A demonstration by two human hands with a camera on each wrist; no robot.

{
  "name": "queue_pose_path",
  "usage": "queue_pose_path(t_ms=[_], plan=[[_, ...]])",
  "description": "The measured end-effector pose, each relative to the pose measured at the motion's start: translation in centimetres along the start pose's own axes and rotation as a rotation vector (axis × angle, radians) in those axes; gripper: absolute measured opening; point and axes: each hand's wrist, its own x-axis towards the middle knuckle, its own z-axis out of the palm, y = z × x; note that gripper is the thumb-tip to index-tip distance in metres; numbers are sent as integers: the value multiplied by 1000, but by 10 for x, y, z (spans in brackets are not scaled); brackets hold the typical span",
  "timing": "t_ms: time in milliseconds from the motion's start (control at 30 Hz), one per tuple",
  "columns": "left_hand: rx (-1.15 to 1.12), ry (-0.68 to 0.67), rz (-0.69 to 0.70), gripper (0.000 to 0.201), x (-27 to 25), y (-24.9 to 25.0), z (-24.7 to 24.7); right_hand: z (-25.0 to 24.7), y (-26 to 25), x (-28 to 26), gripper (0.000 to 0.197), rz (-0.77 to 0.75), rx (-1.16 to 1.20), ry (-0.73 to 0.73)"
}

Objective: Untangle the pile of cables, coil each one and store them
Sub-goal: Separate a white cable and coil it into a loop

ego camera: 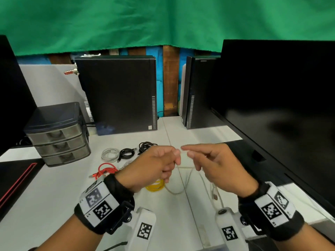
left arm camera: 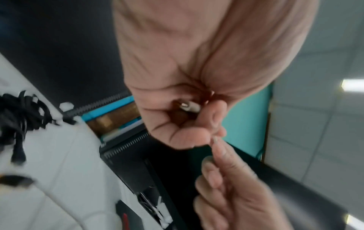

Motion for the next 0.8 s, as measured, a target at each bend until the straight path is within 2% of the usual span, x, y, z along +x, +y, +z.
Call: queue_pose_path(t_ms=[67,133,167,233,300,367,500,533,633,700,800], plan=[[-225,53,31,29,-3,8,-2,-6,2,4,25,37,78,144],[-440,88,78,25,-5,17,-3,-8,9,5,27,82,35,199],[-517,112,103,25,-5,20,-3,-5,14,4,27,96,-29,173],[-609,182,150,28,-5,22,-3,6,21,-2,27,86,-195,21],[-648,232,194,32,-3,19,-4,20,22,-10,26,24,-364,-147],[-639,248,215,33,-1,15,-5,28,11,-16,28,-45,-436,-278],[-528,202,230,31,0,9,2,23,-15,-22,29,-115,-586,-386],[-423,194,242,32,0,7,4,21,-21,-24,28,-121,-608,-395],[151,220,316,32,1,-4,9,13,-39,-28,30,-111,-565,-427],[394,157,295,35,-1,-10,9,0,-51,-27,26,-98,-491,-398],[313,37,143,35,-4,-11,9,-25,-62,-24,21,-116,-414,-261]])
